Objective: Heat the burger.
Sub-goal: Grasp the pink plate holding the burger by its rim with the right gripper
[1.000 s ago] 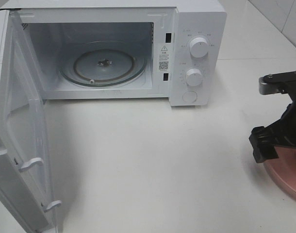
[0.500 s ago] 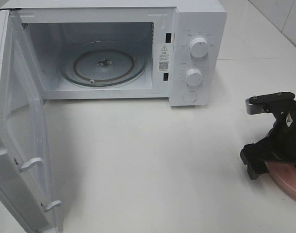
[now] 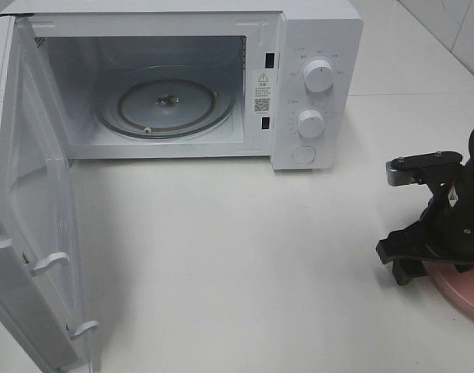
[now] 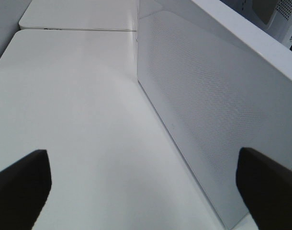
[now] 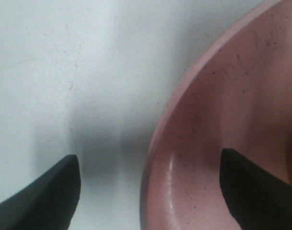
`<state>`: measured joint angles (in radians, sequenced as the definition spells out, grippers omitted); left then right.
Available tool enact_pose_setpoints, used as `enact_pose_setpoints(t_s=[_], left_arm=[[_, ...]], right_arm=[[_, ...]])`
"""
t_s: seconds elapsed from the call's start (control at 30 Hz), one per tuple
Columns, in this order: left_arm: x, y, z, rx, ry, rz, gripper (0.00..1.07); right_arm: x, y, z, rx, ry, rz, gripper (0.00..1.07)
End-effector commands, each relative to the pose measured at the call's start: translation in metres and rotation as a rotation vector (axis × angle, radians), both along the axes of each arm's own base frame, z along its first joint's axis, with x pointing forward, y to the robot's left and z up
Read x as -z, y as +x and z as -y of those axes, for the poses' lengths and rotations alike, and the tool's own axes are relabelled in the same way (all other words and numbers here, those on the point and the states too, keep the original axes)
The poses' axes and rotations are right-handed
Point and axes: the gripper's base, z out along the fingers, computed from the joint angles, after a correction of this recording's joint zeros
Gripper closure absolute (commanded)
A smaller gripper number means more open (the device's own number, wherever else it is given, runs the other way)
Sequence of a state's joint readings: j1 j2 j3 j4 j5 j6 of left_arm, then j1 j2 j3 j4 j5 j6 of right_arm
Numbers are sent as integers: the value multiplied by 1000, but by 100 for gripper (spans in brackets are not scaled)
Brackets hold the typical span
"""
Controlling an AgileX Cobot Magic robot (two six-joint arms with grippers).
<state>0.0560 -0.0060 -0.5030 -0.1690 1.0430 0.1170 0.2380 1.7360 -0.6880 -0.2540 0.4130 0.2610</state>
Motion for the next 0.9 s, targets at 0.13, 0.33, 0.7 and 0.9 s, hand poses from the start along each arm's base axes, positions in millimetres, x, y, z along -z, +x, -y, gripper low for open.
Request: enact_pose_setpoints(t_s=[0.13,0.33,0.7,0.9], left_arm=[[0,-2,0,10,-2,22,9],[0,-2,0,10,-2,22,9],[0,-2,0,10,-2,22,9],[0,-2,0,10,-2,22,9]], right_arm=[[0,2,1,0,0,6,32],[0,2,2,-6,-4,6,38],[9,2,2,-5,-19,-22,40],[10,2,3,2,-21,-30,72]])
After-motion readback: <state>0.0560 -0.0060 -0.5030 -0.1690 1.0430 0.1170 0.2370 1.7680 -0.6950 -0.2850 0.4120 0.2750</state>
